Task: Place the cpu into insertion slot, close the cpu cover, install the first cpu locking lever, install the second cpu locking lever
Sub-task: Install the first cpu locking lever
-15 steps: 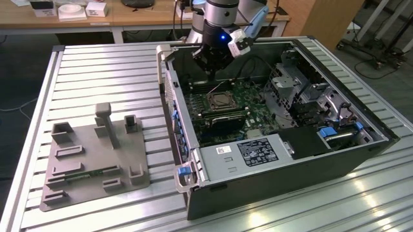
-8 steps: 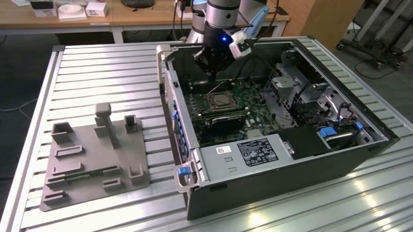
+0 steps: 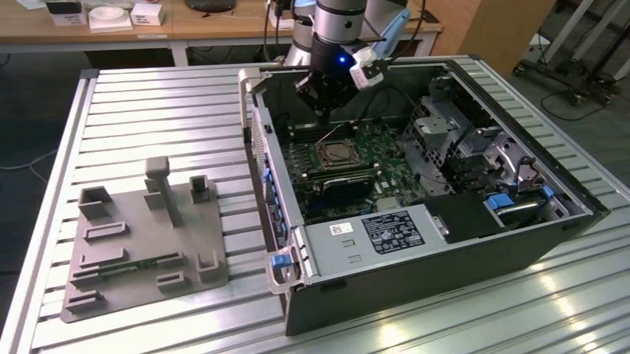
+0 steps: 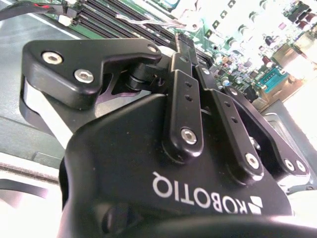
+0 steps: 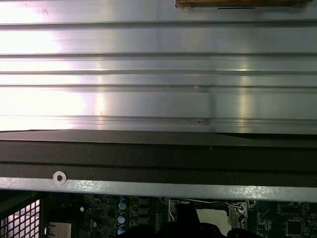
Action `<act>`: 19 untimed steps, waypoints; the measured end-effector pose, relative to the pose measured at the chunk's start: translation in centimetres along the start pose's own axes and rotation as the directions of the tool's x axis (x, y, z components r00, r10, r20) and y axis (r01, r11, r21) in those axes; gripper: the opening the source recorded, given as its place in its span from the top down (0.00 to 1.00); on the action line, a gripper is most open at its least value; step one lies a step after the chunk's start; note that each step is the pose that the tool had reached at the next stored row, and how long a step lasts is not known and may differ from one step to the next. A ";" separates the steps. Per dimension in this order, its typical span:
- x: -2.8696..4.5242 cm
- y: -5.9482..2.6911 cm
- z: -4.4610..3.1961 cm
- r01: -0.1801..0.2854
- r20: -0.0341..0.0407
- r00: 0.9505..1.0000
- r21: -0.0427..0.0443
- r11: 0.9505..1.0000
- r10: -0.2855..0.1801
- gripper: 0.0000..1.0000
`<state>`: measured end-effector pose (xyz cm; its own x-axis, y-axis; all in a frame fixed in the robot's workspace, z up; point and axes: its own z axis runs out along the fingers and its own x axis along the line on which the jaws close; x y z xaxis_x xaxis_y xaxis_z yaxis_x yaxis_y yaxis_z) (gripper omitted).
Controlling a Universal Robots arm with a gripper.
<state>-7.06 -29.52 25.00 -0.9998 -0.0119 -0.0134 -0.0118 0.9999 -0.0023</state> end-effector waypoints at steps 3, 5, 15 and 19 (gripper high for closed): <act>0.00 0.00 0.05 0.001 0.000 1.000 0.000 1.000 -0.001 0.90; -0.01 0.00 0.08 0.007 0.000 1.000 0.000 1.000 -0.007 0.90; -0.77 -0.01 0.99 0.013 0.000 1.000 0.000 1.000 -0.013 0.90; -1.29 0.00 1.41 -0.001 0.000 1.000 0.000 1.000 0.001 0.90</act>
<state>-5.76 -29.51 23.60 -0.9999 -0.0107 -0.0134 -0.0107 0.9999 -0.0024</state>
